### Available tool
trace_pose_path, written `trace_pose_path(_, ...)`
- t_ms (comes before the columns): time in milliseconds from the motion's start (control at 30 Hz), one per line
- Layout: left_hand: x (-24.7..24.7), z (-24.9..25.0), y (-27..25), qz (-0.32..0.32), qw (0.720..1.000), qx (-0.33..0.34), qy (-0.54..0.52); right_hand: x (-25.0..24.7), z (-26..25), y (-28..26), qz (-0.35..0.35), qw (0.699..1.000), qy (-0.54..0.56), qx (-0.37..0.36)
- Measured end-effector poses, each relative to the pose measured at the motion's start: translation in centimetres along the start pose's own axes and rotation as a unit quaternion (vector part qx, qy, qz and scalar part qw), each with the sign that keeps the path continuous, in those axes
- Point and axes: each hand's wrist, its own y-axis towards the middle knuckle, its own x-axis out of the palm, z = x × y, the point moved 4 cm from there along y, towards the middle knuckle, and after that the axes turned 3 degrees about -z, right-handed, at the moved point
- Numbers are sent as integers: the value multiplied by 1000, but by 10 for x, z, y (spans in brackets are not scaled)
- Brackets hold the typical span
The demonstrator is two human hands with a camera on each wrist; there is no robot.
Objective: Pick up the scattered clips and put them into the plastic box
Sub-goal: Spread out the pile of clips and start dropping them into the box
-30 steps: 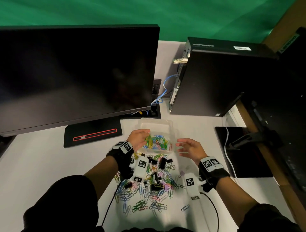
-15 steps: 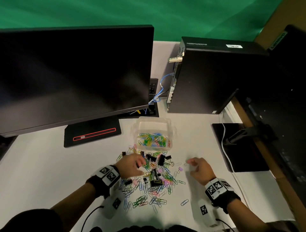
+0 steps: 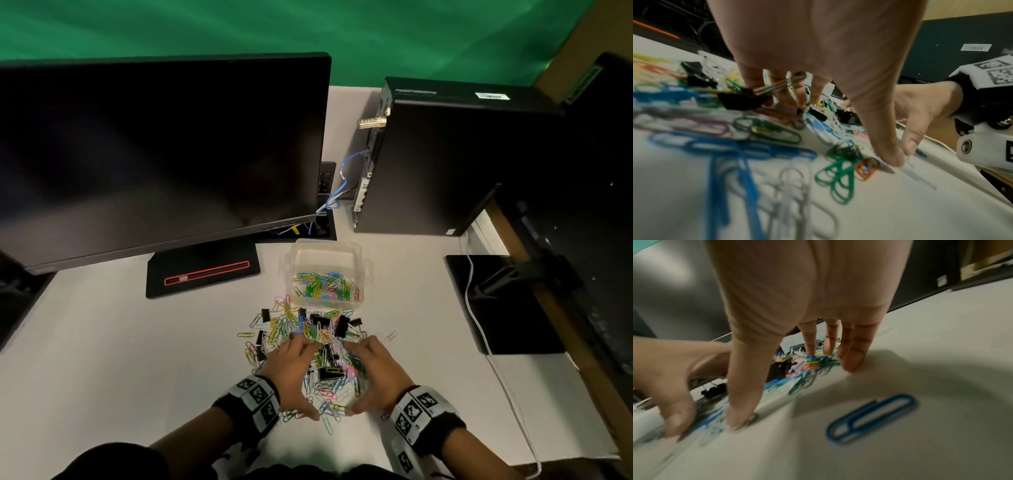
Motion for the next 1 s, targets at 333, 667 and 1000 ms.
trace_pose_path(333,3,0,3,75,992,-14,-99,12,-1,8,74,995,71,4)
trace_pose_path(667,-11,-18,3,86,963,-64,-248,-3,20,6,94,970,218,61)
trace_pose_path(1000,-20,-37,8,27,799,-103,-592,-8,19,9,49,860,491,127)
